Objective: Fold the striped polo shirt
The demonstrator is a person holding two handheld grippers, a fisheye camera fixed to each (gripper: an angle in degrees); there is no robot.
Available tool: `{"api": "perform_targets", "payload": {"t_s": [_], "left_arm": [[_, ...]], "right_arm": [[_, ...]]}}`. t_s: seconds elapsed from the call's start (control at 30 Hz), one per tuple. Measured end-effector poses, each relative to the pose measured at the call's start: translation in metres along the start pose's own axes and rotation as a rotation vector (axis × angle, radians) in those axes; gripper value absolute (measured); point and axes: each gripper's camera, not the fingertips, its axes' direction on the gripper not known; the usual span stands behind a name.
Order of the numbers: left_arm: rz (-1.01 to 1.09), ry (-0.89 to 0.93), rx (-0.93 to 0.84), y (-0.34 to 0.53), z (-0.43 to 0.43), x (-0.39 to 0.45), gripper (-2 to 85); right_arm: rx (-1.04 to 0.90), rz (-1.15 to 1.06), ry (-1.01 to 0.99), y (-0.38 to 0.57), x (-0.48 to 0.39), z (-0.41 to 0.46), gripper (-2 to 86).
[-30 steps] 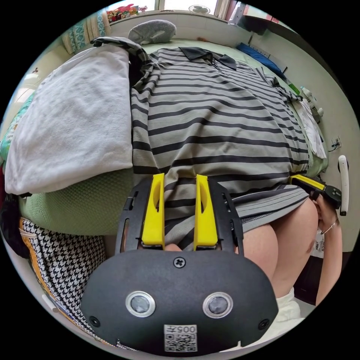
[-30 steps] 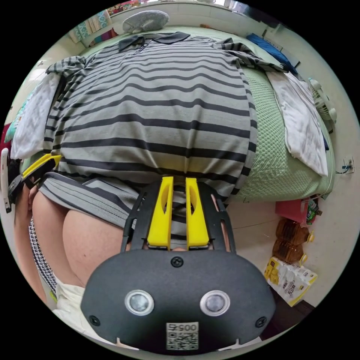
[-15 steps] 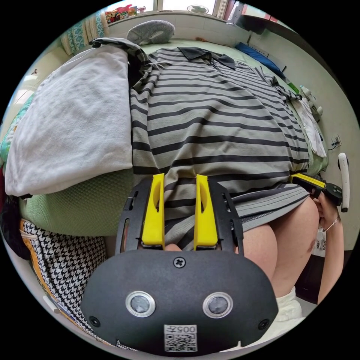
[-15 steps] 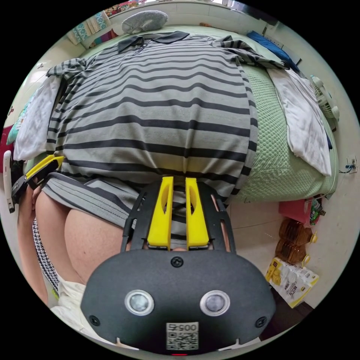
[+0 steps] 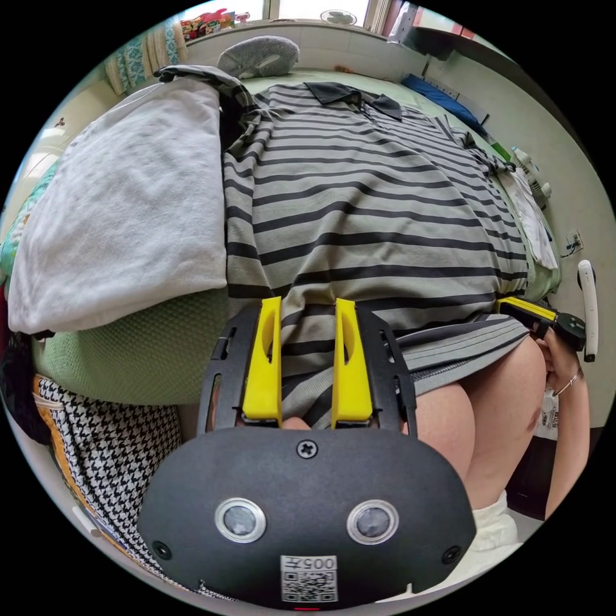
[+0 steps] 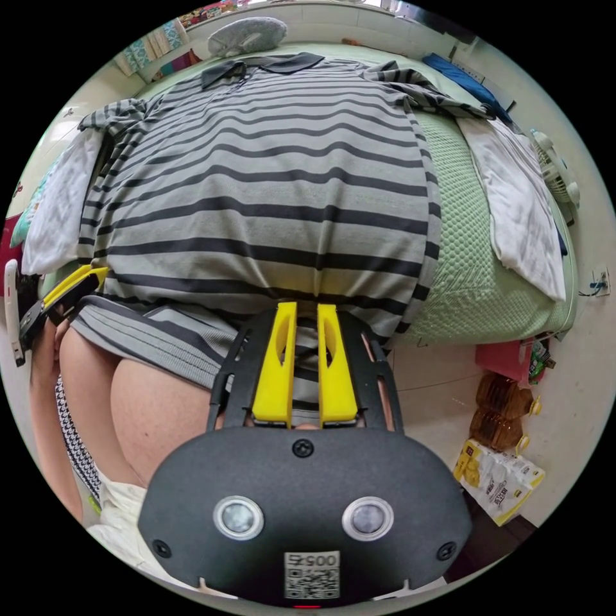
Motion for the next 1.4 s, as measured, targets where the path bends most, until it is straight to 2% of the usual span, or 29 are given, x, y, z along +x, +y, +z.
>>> {"api": "perform_targets", "payload": {"t_s": [1.4], "left_arm": [[0.003, 0.002, -0.003, 0.0046, 0.0083, 0.0012, 12.6]], "right_arm": [[-0.007, -0.015, 0.014, -0.0031, -0.0077, 0.0009, 5.7]]}}
